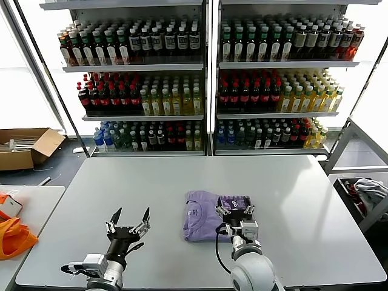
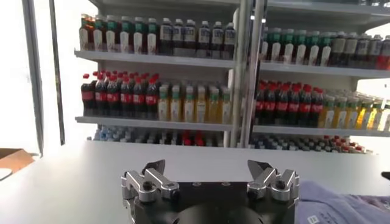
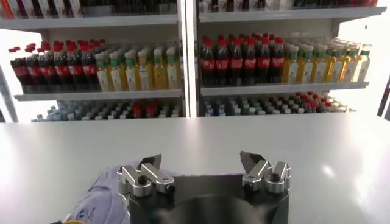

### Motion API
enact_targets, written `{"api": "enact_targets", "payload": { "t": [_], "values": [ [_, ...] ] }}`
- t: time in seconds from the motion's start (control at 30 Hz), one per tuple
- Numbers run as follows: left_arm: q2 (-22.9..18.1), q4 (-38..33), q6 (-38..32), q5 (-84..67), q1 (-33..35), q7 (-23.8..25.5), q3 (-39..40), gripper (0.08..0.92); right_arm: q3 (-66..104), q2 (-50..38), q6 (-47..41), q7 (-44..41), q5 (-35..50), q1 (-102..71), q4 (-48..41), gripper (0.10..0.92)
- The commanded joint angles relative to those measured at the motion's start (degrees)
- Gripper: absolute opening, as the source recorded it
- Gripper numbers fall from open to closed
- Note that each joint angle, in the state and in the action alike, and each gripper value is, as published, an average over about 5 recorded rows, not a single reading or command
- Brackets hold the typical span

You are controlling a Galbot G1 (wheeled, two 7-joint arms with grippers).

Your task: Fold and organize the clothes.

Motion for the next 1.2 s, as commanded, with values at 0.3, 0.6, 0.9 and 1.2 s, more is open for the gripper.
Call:
{"api": "enact_targets", "payload": {
  "t": [0.3,0.6,0.9,1.2],
  "values": [
    [-0.99,-1.57,-4.7,4.55,0.48,0.78,0.56,0.823,16.96,-7.3,8.6,-13.5,-15.52,-17.67,9.67,0.823],
    [-0.86,-0.32,-6.97,5.6,-0.22,1.58,0.67,0.823,20.98,-5.36,8.14,-13.05,-13.41,-14.54,7.86,0.823],
    [0.49,-0.91,-3.05,6.02,-0.26,2.1,0.27,0.823,21.77,-12.06,6.3,-14.29,-5.66,-9.47,3.51,0.823],
    [0.3,-0.28,-4.26,4.22,-0.27,1.67,0.54,0.823,20.22,-12.11,5.86,-13.98,-5.82,-8.53,3.16,0.823]
  ]
}}
